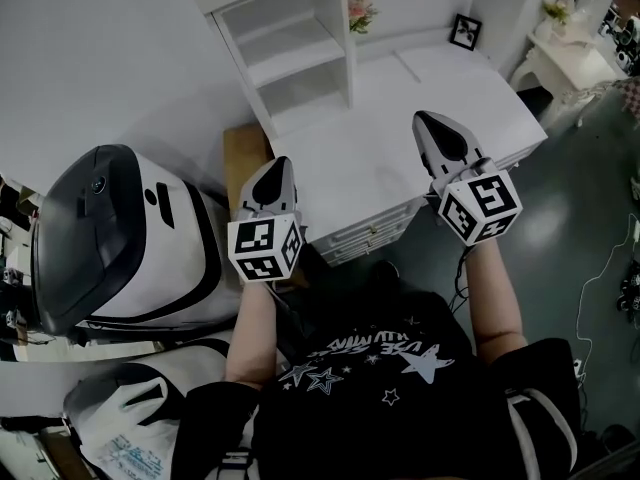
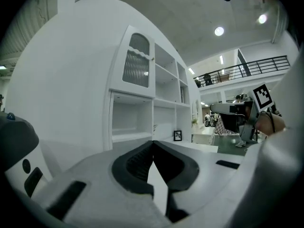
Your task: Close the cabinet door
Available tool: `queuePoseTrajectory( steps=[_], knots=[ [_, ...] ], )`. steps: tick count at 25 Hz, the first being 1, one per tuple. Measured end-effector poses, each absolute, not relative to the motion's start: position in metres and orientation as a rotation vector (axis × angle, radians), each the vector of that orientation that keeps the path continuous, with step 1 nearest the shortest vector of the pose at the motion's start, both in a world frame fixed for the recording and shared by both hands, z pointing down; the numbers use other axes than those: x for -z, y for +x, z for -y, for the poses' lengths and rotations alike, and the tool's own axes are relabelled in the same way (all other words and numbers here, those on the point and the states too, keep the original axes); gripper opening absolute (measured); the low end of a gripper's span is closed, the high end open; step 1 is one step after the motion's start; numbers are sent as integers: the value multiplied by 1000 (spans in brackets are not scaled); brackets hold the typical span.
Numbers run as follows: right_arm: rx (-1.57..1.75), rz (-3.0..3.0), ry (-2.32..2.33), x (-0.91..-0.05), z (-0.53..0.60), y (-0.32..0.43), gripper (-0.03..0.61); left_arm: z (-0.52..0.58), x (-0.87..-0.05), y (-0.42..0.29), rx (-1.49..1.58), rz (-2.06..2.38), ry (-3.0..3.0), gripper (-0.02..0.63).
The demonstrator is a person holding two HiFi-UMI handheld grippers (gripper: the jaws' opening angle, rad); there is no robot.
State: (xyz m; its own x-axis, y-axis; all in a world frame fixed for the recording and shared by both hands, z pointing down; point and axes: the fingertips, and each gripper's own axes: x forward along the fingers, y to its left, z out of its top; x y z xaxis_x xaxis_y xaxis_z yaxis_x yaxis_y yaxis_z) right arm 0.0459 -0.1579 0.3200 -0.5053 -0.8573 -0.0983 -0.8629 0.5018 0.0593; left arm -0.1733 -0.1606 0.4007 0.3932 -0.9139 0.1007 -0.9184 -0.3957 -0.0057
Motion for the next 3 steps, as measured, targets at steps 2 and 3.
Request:
queuePoseTrajectory(
  steps=[2,3],
  knots=[
    [-153,-2675,-1541,-321,156,44,3,158,-401,-175,-128,1694,2583,8],
    [-151,-2676,-1545,-322,155,42,3,157,-401,-177,-123,1692,2584,8]
  ],
)
